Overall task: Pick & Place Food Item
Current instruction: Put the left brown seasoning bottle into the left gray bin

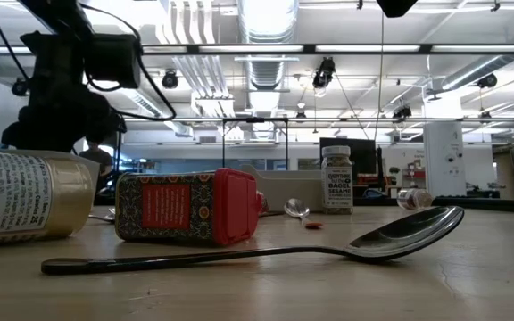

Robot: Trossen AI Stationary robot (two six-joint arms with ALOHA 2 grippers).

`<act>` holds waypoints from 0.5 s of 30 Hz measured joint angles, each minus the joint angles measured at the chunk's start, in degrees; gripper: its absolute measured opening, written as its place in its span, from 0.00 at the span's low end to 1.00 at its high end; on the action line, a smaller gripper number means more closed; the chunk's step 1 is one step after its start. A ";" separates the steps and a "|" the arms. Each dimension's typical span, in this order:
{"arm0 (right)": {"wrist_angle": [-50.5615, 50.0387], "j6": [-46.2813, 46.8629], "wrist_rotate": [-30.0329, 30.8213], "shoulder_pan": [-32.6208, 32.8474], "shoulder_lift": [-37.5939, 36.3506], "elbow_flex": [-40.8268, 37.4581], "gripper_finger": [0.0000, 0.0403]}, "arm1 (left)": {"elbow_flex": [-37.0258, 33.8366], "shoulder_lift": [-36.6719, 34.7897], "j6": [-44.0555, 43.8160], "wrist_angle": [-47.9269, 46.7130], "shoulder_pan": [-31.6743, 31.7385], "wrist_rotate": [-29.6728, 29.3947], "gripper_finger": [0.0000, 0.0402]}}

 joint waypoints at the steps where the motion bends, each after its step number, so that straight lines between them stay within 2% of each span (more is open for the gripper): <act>1: 0.01 0.00 0.00 0.00 0.00 0.00 0.85 | 0.03 0.24 0.15 0.41 0.00 0.12 0.40; 9: 0.01 0.02 0.00 0.00 0.00 0.00 0.85 | 0.08 0.24 0.52 0.34 0.00 0.20 0.40; 15: -0.01 0.02 0.00 0.00 0.00 -0.02 0.85 | -0.16 0.37 0.53 0.11 0.00 -0.04 0.65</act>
